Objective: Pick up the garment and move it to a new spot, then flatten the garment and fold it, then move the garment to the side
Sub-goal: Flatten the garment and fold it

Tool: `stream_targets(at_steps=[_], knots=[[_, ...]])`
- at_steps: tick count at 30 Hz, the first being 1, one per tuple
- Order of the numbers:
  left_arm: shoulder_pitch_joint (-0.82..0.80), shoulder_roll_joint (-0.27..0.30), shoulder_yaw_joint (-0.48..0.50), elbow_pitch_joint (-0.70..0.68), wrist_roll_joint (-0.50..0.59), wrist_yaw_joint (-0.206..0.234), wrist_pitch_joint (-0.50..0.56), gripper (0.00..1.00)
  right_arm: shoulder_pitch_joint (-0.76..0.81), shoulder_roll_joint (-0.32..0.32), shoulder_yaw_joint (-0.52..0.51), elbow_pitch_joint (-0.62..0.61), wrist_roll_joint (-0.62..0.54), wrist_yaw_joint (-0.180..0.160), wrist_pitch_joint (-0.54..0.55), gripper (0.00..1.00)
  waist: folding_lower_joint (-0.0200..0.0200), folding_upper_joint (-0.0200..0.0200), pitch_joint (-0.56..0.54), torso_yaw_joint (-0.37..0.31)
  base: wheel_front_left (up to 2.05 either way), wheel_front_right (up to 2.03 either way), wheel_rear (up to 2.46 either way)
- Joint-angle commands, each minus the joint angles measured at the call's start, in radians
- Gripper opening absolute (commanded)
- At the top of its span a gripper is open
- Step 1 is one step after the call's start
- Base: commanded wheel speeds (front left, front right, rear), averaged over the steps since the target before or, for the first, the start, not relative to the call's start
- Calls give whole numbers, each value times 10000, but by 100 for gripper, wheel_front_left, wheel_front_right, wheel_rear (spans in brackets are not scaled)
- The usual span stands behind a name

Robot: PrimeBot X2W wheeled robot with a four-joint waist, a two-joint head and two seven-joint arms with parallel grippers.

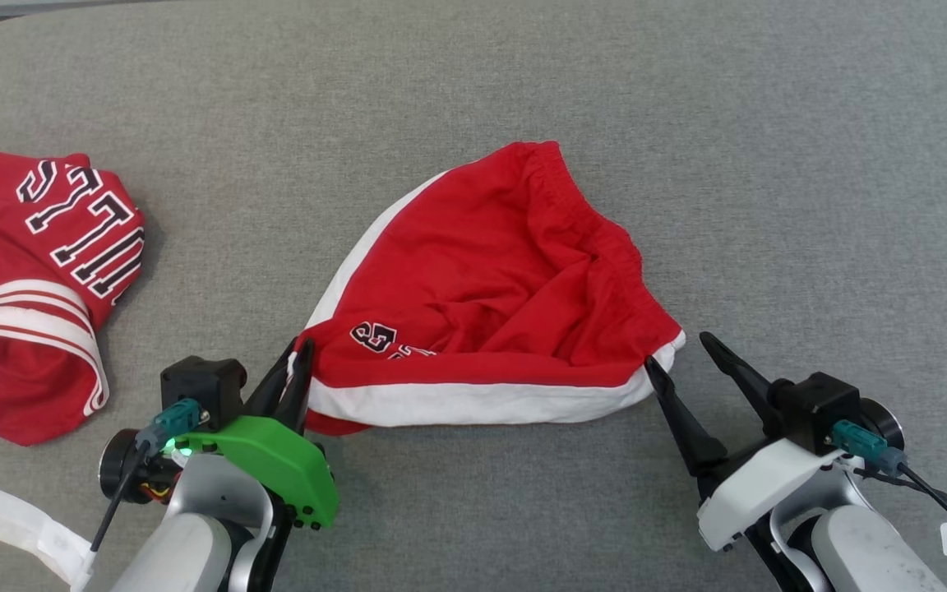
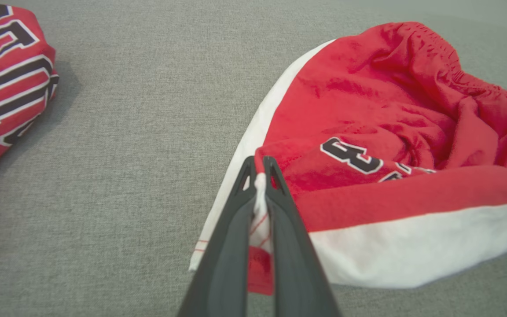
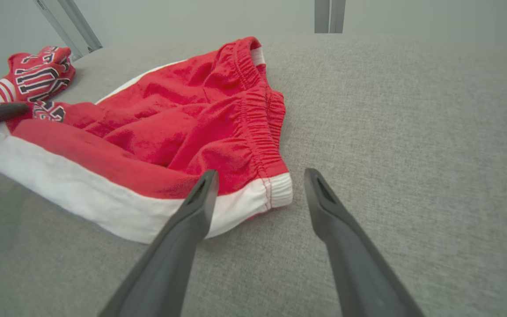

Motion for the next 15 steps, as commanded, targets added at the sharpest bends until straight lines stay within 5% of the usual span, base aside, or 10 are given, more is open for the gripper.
stream_targets(at_steps=[1, 5, 6, 8, 9, 15], knots=[[-177, -22, -10, -31, 76, 2, -100, 0, -240, -109, 71, 266, 49, 1, 0, 100, 0, 0, 181, 218, 0, 0, 0], [-222, -95, -29, -50, 94, 23, -269, 0, -600, -184, 354, 992, 309, 1, 23, 100, 0, 0, 221, 314, 0, 0, 0], [-225, -102, -19, -54, 103, 40, -289, 0, -677, -221, 421, 1101, 364, 1, 19, 90, 0, 0, 222, 319, 0, 0, 0], [-199, -114, 0, -67, 102, 49, -384, 0, -800, -317, 695, 1311, 606, 1, 99, 17, 0, 0, 204, 318, 0, 0, 0], [-190, -114, 14, -93, 120, 62, -476, 0, -857, -379, 766, 1371, 693, 1, 42, 0, 0, 0, 196, 316, 0, 0, 0], [-378, -65, 225, -537, 395, 183, -1224, 0, -1098, -702, 685, 964, 1195, 1, -772, 0, 0, 0, 55, 255, 0, 0, 0]])
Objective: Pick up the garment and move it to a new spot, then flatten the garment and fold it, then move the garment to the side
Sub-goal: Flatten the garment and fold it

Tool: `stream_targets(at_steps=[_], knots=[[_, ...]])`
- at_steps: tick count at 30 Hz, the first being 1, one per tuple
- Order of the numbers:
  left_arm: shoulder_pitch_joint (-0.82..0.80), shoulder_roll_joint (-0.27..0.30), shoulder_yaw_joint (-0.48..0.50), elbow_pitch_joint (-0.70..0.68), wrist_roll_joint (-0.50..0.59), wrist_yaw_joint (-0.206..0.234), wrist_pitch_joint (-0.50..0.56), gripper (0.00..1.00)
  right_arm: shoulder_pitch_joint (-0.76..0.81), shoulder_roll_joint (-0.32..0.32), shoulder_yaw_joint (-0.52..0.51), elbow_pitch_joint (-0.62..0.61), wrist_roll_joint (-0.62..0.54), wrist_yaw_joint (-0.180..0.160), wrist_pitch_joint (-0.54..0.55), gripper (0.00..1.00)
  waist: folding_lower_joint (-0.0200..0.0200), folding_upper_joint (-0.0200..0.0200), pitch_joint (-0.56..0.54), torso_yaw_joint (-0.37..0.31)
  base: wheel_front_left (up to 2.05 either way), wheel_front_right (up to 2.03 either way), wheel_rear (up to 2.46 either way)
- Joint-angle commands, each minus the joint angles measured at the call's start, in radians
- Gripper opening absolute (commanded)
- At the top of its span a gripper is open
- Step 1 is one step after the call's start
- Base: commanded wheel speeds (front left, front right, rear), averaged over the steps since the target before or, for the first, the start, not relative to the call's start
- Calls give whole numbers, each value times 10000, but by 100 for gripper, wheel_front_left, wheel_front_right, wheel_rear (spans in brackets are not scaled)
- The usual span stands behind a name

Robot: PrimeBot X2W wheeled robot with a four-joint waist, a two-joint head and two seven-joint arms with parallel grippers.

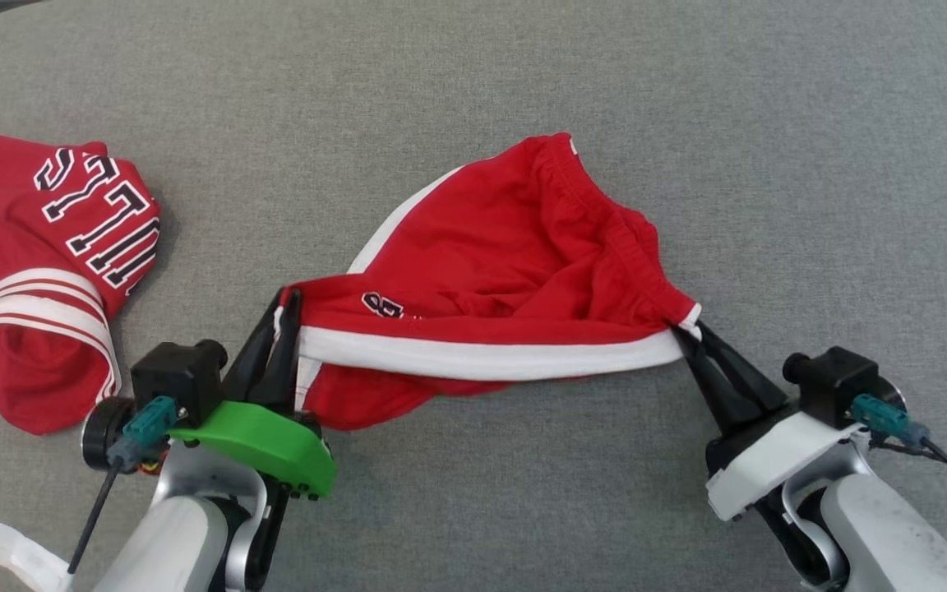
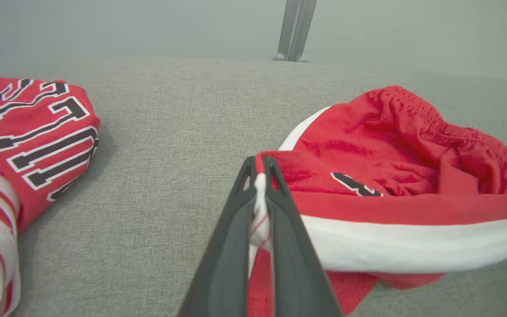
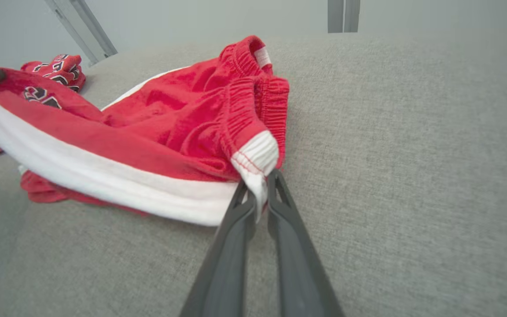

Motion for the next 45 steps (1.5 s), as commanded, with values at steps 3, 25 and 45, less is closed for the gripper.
stream_targets(at_steps=[3, 25, 45], knots=[[-375, 103, 174, -588, 312, 187, -419, 0, -298, -244, -341, -697, 109, 1, -394, 0, -1, 0, -219, -159, 0, 0, 0], [-4198, 510, 464, -4120, 1646, 148, 311, 0, -1895, -686, -4306, -6707, -1091, -7, 1872, 0, -1, 0, -1187, -1362, 0, 0, 0], [-10116, -2019, 461, 3427, 457, -1832, -2133, 0, -8000, -743, -2414, -1891, 394, 4, 879, 0, -1, 0, 1635, -1308, 0, 0, 0]])
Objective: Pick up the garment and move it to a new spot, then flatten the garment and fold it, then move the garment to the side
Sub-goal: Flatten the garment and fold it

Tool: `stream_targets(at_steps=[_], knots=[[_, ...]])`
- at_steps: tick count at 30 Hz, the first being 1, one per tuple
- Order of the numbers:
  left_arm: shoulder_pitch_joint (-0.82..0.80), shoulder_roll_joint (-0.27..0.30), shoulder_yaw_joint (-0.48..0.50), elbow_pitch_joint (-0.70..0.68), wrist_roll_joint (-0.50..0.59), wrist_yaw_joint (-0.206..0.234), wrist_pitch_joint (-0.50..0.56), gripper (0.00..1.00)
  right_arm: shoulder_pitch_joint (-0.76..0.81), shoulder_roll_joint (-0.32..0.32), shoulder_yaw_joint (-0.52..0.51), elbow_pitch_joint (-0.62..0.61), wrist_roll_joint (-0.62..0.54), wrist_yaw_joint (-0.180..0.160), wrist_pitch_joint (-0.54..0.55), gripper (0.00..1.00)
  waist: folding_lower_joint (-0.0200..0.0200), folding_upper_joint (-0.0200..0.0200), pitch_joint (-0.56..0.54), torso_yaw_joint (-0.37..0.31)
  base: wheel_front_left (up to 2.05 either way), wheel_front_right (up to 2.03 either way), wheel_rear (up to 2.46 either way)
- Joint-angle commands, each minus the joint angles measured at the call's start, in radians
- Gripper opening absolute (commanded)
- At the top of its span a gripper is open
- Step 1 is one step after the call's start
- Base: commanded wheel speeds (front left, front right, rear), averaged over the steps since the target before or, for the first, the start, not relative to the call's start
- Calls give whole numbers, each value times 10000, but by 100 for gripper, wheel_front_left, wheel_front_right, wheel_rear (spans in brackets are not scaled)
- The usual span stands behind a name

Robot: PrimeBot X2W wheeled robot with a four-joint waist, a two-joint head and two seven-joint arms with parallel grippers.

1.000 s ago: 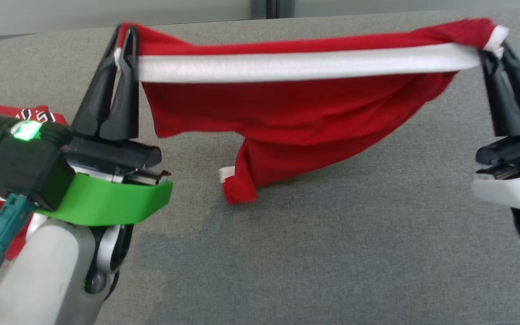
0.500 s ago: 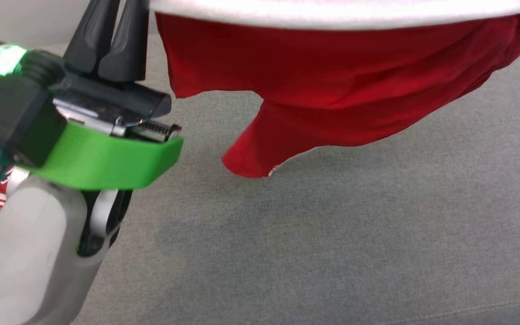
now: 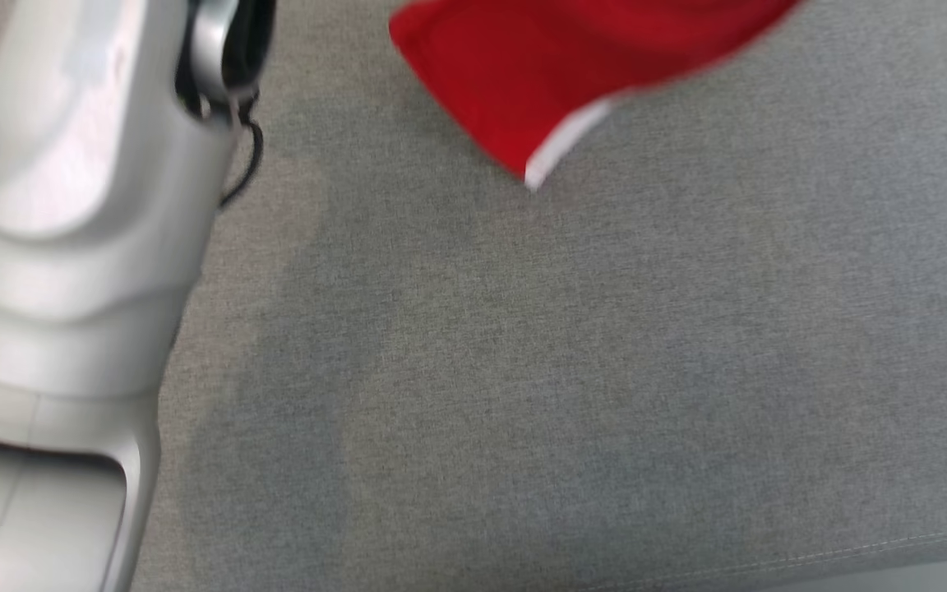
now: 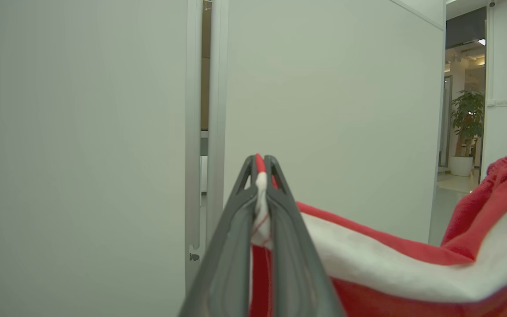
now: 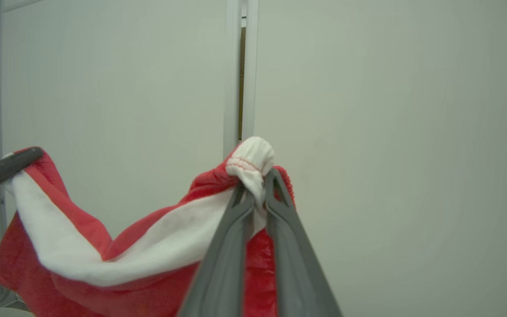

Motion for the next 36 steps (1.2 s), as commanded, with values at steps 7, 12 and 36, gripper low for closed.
stream_targets(at_steps=[7, 12, 36], knots=[[-1981, -374, 685, 3081, 13, -180, -795, 0, -2749, 864, 1226, 3539, 389, 3, -1703, 0, -1, -1, 247, -46, 0, 0, 0], [-1268, -540, 1026, 4688, 121, -98, -792, 0, -2965, 1363, 2182, 5950, 626, 5, -2057, 0, -1, -1, 324, -19, 0, 0, 0], [5730, -646, 2869, 3121, 397, -423, -803, 0, 4242, 1432, 3065, 3915, 534, 5, -2113, 0, -1, -1, -384, -150, 0, 0, 0]])
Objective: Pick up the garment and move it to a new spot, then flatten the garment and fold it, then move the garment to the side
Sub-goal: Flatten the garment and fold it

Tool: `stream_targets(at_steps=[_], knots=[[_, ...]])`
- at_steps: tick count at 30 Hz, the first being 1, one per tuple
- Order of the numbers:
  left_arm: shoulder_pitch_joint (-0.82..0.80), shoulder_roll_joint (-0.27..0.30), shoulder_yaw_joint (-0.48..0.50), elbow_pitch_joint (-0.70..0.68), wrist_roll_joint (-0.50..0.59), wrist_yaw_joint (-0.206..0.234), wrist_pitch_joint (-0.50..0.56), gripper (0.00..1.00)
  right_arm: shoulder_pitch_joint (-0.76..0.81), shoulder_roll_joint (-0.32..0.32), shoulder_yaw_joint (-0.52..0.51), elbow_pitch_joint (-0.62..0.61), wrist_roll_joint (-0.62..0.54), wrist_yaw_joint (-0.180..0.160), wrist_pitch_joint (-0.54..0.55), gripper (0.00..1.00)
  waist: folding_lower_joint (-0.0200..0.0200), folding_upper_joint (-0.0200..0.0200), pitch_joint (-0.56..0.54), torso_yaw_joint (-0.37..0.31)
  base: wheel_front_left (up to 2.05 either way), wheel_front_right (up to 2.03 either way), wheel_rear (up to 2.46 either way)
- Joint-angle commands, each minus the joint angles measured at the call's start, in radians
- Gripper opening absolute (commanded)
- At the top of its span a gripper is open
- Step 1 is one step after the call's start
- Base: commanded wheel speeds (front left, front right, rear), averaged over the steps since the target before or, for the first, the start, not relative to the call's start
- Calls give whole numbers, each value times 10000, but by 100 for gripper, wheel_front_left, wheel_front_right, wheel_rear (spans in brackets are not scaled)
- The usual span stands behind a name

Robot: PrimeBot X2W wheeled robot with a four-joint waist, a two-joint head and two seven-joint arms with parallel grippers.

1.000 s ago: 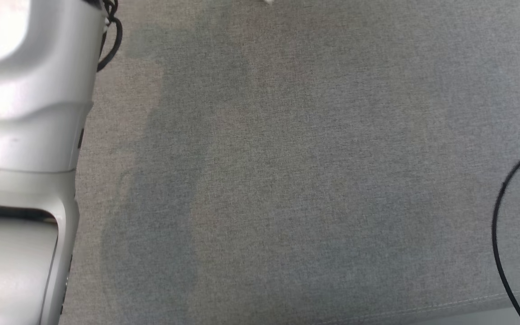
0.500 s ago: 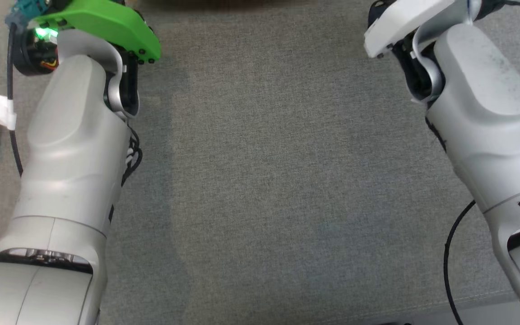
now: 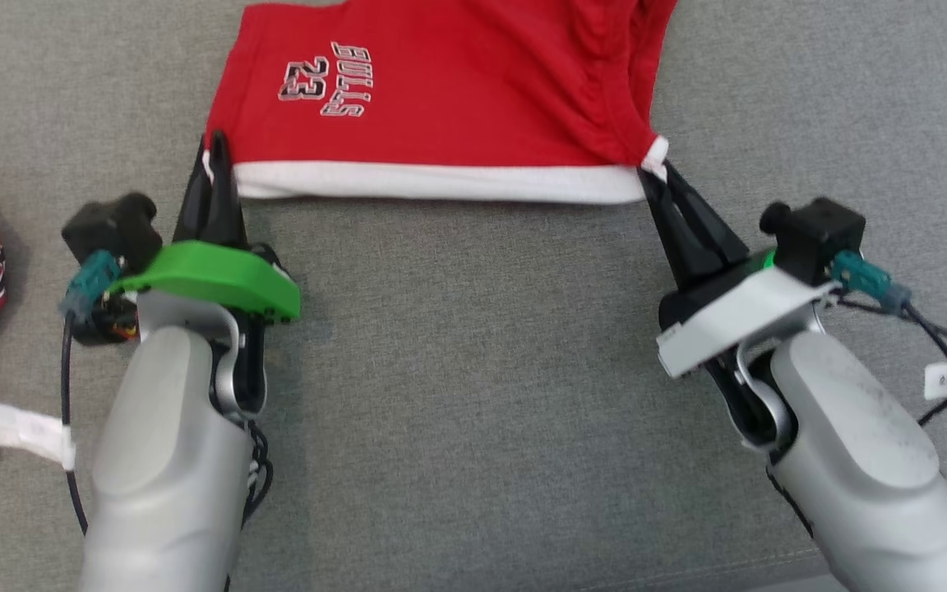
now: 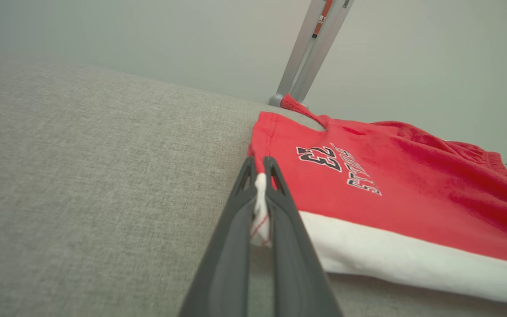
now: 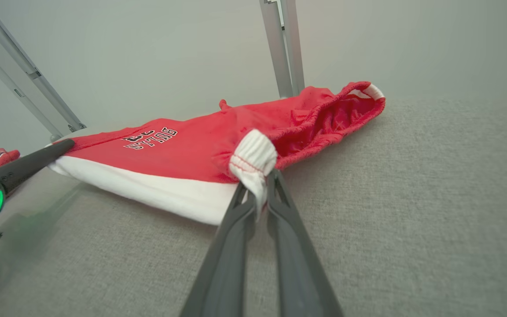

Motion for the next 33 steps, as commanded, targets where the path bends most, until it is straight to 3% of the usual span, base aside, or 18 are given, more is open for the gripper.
stream_targets(at_steps=[1, 4, 10, 19, 26, 33], knots=[[595, 50, 87, -404, 155, -88, -4, 0, 631, -179, -105, -416, -127, 1, -27, 0, 0, 0, -443, 85, 0, 0, 0], [1999, 54, 101, -1484, 566, -113, -5, 0, 2119, -260, -353, -1549, -377, 1, -29, 0, 0, 0, -818, 146, 0, 0, 0], [4700, 99, 317, -3800, 570, 378, 98, 0, 4834, -432, -944, -3295, -814, -4, -27, 0, 0, 0, -1442, 157, 0, 0, 0], [7137, 362, 209, -7660, 732, 1220, 1781, 0, 7572, -71, -1784, -5703, -1248, -8, 1190, 0, 0, 0, -1660, 89, 0, 0, 0], [5999, 806, 163, -8249, 796, 1178, 2864, 0, 7011, 221, -2045, -5910, -859, -8, 1811, 0, 0, 0, -1191, -73, 0, 0, 0], [2889, 1177, -31, -6807, 636, 901, 4500, 0, 4989, 701, -2567, -5276, 51, -8, 2180, 0, 0, 0, 159, -448, 0, 0, 0]])
